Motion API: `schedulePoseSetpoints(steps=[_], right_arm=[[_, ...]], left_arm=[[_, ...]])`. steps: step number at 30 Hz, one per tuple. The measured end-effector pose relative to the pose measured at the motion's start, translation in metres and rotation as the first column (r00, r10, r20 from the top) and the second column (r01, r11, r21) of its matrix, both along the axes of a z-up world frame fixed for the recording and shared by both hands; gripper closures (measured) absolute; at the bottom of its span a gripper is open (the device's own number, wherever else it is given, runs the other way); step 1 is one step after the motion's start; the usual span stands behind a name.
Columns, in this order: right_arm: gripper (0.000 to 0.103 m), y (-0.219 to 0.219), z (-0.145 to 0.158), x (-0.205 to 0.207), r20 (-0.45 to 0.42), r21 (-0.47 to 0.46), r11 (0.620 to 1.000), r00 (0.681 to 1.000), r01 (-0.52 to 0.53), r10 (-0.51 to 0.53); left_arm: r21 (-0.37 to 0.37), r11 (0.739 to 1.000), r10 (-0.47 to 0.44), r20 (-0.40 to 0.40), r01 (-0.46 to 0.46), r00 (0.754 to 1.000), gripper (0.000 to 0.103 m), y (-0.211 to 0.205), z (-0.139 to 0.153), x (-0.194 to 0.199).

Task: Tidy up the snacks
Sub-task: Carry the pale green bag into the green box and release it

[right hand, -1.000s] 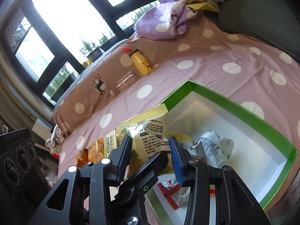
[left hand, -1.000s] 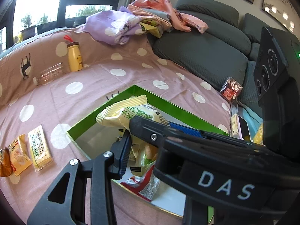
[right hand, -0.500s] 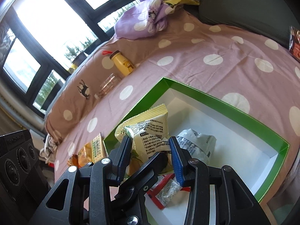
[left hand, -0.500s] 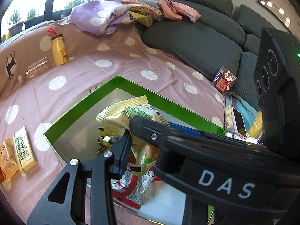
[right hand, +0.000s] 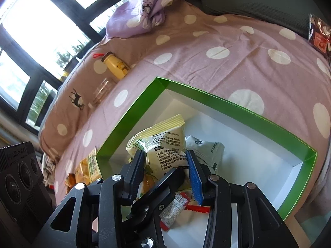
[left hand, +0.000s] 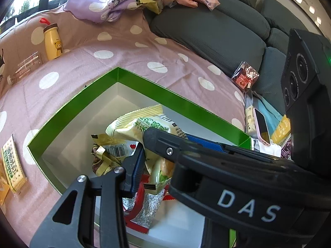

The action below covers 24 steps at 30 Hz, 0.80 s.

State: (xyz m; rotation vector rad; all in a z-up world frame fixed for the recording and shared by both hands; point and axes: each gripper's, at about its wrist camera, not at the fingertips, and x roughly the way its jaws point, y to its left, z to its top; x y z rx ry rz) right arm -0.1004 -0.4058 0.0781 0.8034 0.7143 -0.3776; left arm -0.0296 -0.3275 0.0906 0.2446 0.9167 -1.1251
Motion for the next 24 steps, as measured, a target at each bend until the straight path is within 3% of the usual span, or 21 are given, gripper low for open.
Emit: schedulePoseSetpoints(steps=[11, 18, 20, 22, 24], right_arm=[[0.058, -0.007, -0.015, 0.006, -0.058, 0.041, 0.999, 0.998, 0.018, -0.015], [0.058, -0.001, -0.011, 0.008, -0.058, 0.019, 0.999, 0.998, 0.026, -0.025], [0.057, 0.001, -0.007, 0.007, -0.042, 0.012, 0.999, 0.999, 0.029, -0.029], [0.048, 0.003, -0.003, 0.005, -0.017, 0.005, 0.999, 0.999, 0.034, -0.034], [0.047, 0.008, 0.002, 0.005, -0.009, -0.026, 0.999, 0.999, 0.042, -0.042]], left_arm=[[0.059, 0.998, 0.039, -0.057, -0.036, 0.998, 0.065, -0.007, -0.017, 0.008], [0.051, 0.995, 0.091, -0.028, -0.089, 0.995, 0.064, 0.007, -0.009, 0.008], [0.035, 0.993, 0.116, -0.003, -0.116, 0.993, 0.06, 0.017, -0.003, 0.009], [0.018, 0.99, 0.142, 0.015, -0.143, 0.99, 0.05, 0.028, 0.003, 0.011], [-0.001, 0.983, 0.186, 0.031, -0.186, 0.982, 0.049, 0.044, 0.01, 0.012]])
